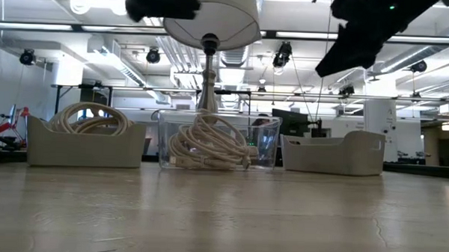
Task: Pick & Place USB Port
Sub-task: Return to Home Position
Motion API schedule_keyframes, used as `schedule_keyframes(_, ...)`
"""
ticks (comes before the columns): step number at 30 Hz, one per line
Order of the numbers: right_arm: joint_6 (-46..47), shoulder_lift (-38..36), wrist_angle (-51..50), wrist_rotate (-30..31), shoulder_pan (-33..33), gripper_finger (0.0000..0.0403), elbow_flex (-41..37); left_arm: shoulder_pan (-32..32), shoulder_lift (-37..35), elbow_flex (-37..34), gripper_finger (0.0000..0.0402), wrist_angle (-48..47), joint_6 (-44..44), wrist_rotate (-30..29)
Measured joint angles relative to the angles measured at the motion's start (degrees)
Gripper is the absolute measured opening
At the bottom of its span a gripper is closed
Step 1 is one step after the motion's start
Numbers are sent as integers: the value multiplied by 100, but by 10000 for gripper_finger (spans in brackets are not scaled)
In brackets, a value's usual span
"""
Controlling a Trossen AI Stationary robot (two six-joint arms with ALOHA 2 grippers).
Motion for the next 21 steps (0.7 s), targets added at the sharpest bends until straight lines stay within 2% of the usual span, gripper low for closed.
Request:
schedule_keyframes(6, -470, -98, 396, -31, 597, 111, -247, -411, -1339, -1156, 156, -18, -376, -50)
schedule_keyframes(8, -736, -97, 689, -242, 708, 106, -329, -497, -1753, -1489, 150, -13, -417, -52)
schedule_keyframes(11, -1245, -100, 1354, -974, 782, 98, -512, -567, -2326, -1939, 141, 12, -414, -53)
schedule_keyframes(16, -2266, -119, 2479, -2956, 785, 84, -869, -569, -3066, -2559, 128, 143, -414, -54)
schedule_keyframes(18, -2613, -190, 2700, -3214, 785, 79, -1004, -569, -3271, -2746, 122, 151, -414, -53)
schedule_keyframes(21, -2791, -354, 2921, -3230, 728, 71, -1185, -569, -3511, -2993, 112, 151, -363, -52)
